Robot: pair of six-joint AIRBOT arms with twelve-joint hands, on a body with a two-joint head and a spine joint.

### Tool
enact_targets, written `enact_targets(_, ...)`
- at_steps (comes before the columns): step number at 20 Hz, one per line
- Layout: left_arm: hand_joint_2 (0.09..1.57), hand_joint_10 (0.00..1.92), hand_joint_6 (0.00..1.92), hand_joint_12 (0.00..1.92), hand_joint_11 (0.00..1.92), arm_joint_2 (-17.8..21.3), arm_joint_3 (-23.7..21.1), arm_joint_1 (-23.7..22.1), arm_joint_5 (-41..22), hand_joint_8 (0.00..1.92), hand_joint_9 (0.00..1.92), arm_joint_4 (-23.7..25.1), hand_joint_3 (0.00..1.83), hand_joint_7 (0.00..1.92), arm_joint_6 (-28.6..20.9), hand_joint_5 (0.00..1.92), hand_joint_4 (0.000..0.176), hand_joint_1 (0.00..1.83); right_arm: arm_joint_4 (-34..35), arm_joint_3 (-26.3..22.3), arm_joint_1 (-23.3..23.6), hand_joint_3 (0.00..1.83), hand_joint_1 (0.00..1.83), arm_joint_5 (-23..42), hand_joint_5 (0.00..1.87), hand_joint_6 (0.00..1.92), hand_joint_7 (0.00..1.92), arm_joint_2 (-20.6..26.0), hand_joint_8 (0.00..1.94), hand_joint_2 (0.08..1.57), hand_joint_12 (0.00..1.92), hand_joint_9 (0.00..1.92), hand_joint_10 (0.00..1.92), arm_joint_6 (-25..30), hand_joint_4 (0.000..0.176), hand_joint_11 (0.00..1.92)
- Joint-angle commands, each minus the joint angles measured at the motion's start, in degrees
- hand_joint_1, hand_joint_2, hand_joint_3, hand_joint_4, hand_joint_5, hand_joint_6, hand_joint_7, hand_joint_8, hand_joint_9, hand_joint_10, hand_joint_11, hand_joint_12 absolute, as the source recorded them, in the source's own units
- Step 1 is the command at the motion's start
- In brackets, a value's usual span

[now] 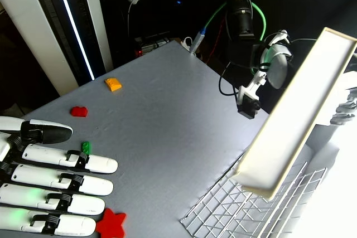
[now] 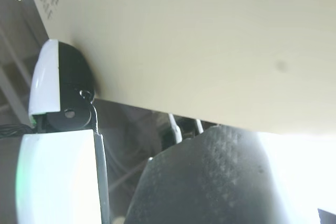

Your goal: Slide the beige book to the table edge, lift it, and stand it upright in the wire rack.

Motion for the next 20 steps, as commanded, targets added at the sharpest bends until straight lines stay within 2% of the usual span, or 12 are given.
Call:
enact_targets(1,1.21,1.53,1.13,1.68,0.72,0.0,0.5,0.0,-7.1,1.29,0.8,-0.2,0.0,0.82,-1.4,0.71,0.0,1.35,2.6,0.1,0.0,0.0,0.14,7.0,0.0,0.0,0.06,0.5,0.0,1.16,0.04,0.05,0.0,0.4,0.0,0.0)
enact_targets(8,1.21,1.54,1.17,1.69,0.71,-2.3,1.7,1.4,-7.8,1.31,0.79,-1.1,0.0,0.81,-2.4,0.69,0.0,1.35,2.5,0.1,-0.1,0.0,0.14,7.5,0.0,0.0,0.05,0.4,0.0,1.16,0.01,0.05,0.0,0.6,0.0,0.01)
enact_targets(12,1.2,1.51,1.11,1.66,0.73,-4.0,3.2,2.1,-8.0,1.28,0.8,-1.3,0.0,0.83,-3.1,0.72,0.0,1.35,2.5,0.1,-0.1,0.0,0.15,7.9,0.01,0.0,0.06,0.4,0.0,1.16,0.01,0.05,0.0,0.7,0.0,0.0)
enact_targets(15,1.2,1.48,1.17,1.63,0.74,-5.5,5.4,2.4,-8.2,1.28,0.82,-1.4,0.0,0.83,-4.3,0.68,0.0,1.35,2.5,0.1,-0.1,0.0,0.13,8.1,0.01,0.0,0.07,0.4,0.01,1.17,0.04,0.06,0.0,0.7,0.0,0.03)
enact_targets(17,1.19,1.45,1.11,1.61,0.74,-6.6,7.3,2.7,-8.4,1.23,0.84,-1.4,0.0,0.86,-5.4,0.73,0.0,1.36,2.5,0.1,-0.1,0.0,0.21,8.5,0.04,0.01,0.09,0.4,0.01,1.16,0.1,0.06,0.0,0.7,0.0,0.0)
enact_targets(20,1.17,1.4,1.09,1.58,0.75,-7.5,8.9,3.3,-8.6,1.19,0.86,-1.4,0.0,0.88,-6.5,0.76,0.0,1.36,2.5,0.1,-0.1,0.0,0.2,8.6,0.05,0.01,0.12,0.4,0.01,1.15,0.14,0.06,0.0,1.0,0.0,0.0)
